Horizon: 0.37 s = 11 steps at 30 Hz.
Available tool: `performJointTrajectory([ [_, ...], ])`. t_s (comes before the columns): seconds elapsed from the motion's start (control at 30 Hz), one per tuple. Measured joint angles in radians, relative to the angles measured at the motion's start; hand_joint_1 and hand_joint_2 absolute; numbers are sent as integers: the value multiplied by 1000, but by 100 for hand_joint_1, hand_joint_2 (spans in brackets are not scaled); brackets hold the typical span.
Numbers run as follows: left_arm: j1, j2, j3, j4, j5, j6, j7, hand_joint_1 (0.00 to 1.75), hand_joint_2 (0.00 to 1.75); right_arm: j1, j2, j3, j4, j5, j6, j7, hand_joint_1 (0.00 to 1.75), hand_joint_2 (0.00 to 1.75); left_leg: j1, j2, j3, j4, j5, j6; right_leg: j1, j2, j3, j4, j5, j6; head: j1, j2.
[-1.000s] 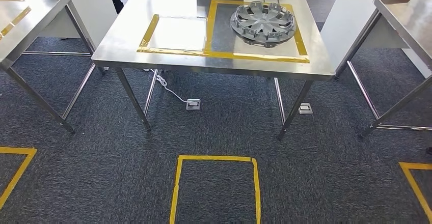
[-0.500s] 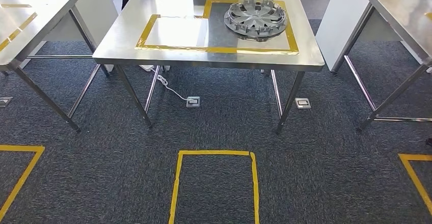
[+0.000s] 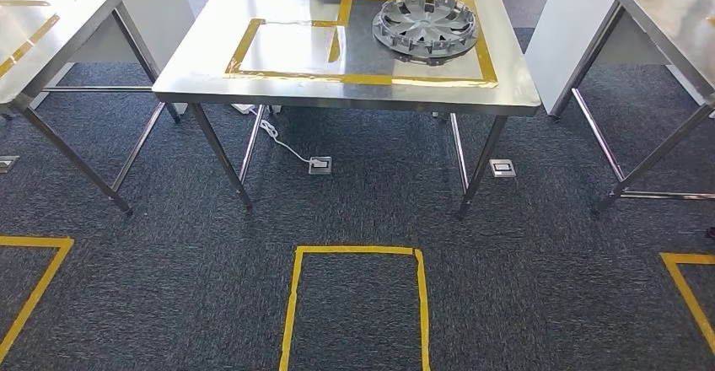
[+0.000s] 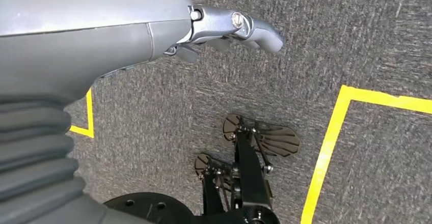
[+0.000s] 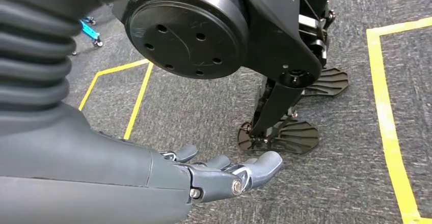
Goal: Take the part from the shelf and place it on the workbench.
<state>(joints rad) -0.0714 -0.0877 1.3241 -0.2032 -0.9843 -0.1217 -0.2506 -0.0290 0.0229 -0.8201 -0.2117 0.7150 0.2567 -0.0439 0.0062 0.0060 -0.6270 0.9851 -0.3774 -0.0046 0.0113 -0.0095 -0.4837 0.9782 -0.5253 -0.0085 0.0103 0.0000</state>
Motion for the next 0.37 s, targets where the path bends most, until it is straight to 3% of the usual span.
performJointTrajectory([
  [0.17,3,1,-15,-2,9,8,9,0,175,1,0,6,0,-12,-5,6,0,175,0,0,-1,1,-1,1,0,0,0,0,0,1,0,0],
  [0.37,19,8,-109,-13,95,20,34,0,175,11,0,56,-1,-80,-29,14,0,175,0,0,-1,1,-1,1,0,0,0,0,0,1,0,0],
])
